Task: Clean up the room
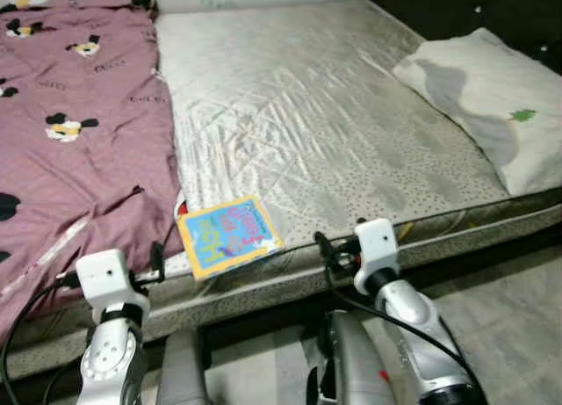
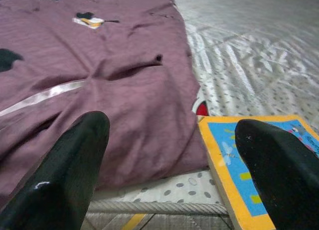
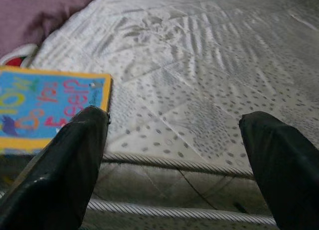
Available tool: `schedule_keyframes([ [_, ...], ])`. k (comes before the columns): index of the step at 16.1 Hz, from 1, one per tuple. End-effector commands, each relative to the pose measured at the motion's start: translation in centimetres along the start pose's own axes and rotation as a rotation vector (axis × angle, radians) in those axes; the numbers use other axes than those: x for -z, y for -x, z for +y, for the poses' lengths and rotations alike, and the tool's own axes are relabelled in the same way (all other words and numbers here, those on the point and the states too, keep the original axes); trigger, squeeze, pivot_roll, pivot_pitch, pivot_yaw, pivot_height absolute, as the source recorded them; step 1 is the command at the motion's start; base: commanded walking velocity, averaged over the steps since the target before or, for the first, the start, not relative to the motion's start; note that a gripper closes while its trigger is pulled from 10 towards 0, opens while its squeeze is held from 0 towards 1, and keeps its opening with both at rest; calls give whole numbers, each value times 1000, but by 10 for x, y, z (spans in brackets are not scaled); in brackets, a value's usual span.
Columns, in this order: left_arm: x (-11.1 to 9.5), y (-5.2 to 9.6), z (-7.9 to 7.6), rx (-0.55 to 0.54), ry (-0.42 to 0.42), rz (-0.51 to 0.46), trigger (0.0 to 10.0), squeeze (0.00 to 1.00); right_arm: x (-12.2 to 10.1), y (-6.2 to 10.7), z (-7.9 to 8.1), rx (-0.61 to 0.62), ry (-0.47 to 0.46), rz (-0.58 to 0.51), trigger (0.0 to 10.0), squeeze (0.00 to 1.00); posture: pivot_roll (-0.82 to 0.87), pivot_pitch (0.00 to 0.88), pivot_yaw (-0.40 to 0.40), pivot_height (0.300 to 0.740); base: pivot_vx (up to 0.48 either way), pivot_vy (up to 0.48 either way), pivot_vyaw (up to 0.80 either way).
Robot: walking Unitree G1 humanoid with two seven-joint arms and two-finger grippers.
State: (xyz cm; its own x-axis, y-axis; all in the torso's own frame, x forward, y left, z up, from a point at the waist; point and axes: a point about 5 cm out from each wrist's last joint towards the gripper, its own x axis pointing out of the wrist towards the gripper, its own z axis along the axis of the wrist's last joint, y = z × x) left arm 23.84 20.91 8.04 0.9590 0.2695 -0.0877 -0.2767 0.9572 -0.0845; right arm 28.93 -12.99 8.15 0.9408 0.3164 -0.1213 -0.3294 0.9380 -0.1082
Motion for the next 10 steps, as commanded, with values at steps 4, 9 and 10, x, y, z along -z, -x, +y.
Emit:
schedule_keyframes([
  [4, 0, -14, 21, -90, -28, 12, 10000, 0, 0, -1, 0, 3, -11, 0, 10000, 0, 4, 110, -18, 551, 0, 0, 344],
  [9, -2, -34, 17, -70, -7, 29, 10000, 0, -1, 1, -3, 23, -8, -9, 10000, 0, -11, 104, -19, 551, 0, 0, 0],
  [10, 0, -34, 8, -27, 27, 34, 10000, 0, 0, 1, -4, 27, -13, -5, 10000, 0, -14, 105, -22, 551, 0, 0, 0],
])
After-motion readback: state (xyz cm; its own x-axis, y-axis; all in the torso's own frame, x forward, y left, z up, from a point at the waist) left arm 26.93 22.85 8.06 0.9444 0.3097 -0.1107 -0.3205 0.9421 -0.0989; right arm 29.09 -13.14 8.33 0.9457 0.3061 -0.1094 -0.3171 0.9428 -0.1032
